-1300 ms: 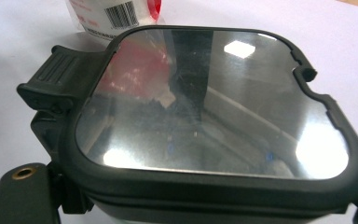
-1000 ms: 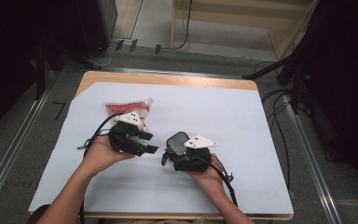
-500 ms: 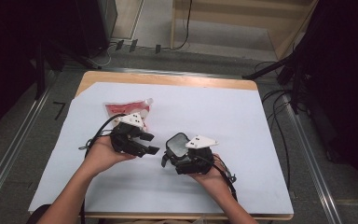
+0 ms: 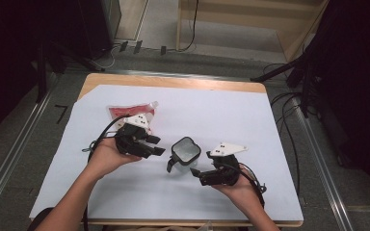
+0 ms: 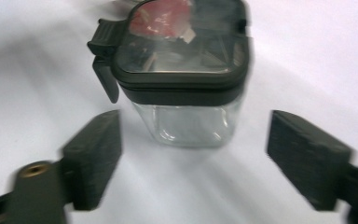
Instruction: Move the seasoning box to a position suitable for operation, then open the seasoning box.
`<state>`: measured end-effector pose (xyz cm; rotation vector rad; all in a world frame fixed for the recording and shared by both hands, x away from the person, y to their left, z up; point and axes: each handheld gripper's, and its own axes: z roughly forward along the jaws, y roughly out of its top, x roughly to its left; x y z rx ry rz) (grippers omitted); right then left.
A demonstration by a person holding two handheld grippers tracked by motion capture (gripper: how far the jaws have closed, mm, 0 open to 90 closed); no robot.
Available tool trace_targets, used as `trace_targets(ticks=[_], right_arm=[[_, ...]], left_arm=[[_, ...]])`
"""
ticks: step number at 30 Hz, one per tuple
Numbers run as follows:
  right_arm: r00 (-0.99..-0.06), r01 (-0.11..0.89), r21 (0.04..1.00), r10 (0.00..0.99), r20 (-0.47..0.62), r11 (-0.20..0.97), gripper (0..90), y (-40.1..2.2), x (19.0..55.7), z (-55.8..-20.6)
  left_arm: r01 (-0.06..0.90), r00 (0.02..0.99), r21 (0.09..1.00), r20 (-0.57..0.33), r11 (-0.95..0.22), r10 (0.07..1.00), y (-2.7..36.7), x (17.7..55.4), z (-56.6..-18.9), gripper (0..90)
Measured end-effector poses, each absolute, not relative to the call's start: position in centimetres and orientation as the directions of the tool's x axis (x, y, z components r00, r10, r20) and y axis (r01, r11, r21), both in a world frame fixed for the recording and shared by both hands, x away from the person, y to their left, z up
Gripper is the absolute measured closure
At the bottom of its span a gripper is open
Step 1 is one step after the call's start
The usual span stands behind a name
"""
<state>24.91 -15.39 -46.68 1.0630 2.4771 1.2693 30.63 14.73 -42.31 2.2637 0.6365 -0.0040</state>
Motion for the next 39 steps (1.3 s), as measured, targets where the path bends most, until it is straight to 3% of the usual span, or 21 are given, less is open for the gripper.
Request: trace_targets(ticks=[3, 5, 9, 13, 17, 21, 39], right_arm=[[-0.733, 0.521, 0.774, 0.653, 0.190, 0.360, 38.5, -16.3, 24.9, -46.2], [-0.738, 0.492, 0.786, 0.658, 0.149, 0.374, 44.3, -16.5, 24.8, -46.1], [-0.712, 0.511, 0.779, 0.687, 0.147, 0.363, 69.5, -16.9, 24.9, -46.0], [-0.702, 0.522, 0.777, 0.695, 0.156, 0.353, 89.5, -17.1, 25.0, -46.2], [-0.711, 0.527, 0.768, 0.683, 0.164, 0.364, 90.0, -16.6, 25.2, -46.4], [-0.719, 0.528, 0.761, 0.675, 0.165, 0.377, 90.0, -16.0, 25.2, -46.7], [-0.705, 0.561, 0.745, 0.681, 0.201, 0.361, 90.0, -15.4, 26.3, -47.4]], left_arm=[[0.480, 0.860, 0.672, -0.236, -0.563, 0.452, 14.5, 30.6, -42.6, 62.4], [0.476, 0.866, 0.668, -0.241, -0.573, 0.438, 14.4, 30.6, -42.7, 71.4], [0.469, 0.872, 0.663, -0.242, -0.584, 0.425, 14.2, 30.6, -43.0, 85.1], [0.461, 0.876, 0.667, -0.239, -0.586, 0.418, 14.0, 30.5, -43.4, 90.0], [0.479, 0.871, 0.649, -0.268, -0.591, 0.412, 13.7, 30.4, -44.4, 90.0], [0.454, 0.883, 0.646, -0.232, -0.613, 0.409, 13.4, 30.1, -44.5, 90.0], [0.446, 0.887, 0.646, -0.227, -0.619, 0.402, 11.5, 29.0, -45.1, 90.0]])
